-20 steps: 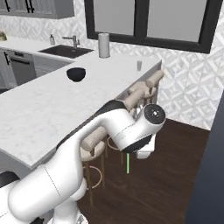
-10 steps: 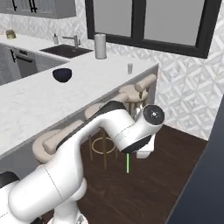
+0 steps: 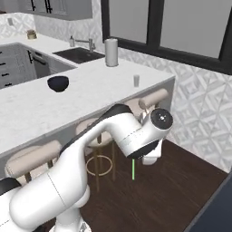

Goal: Take a straw from the drawer in front and place it inside the glass cup on the dining counter.

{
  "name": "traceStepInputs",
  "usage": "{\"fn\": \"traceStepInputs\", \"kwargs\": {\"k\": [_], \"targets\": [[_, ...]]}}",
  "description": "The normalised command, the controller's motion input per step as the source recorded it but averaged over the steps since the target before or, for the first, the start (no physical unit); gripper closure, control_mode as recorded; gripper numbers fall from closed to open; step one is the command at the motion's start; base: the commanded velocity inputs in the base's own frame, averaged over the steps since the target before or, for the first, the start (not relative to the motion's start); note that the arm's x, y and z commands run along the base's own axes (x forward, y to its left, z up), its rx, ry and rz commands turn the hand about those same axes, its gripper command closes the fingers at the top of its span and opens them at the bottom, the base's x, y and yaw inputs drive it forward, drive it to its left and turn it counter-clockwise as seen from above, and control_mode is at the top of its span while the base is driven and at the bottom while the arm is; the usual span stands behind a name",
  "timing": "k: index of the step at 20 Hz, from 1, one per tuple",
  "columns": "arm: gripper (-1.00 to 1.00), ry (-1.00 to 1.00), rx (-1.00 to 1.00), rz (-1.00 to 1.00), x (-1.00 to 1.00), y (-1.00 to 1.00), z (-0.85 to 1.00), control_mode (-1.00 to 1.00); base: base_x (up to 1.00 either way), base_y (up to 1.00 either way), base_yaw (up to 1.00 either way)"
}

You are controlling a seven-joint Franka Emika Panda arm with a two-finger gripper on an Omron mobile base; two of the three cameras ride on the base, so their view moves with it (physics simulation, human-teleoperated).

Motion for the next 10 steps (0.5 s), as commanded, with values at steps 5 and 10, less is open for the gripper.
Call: {"fn": "traceStepInputs", "kwargs": {"k": [5,10], "targets": [[1.0,0.0,0.0,0.0,0.0,0.0,0.0,1.0,0.67,-0.76,0.35],[1.0,0.0,0.0,0.0,0.0,0.0,0.0,1.0,0.68,-0.74,0.36]]}}
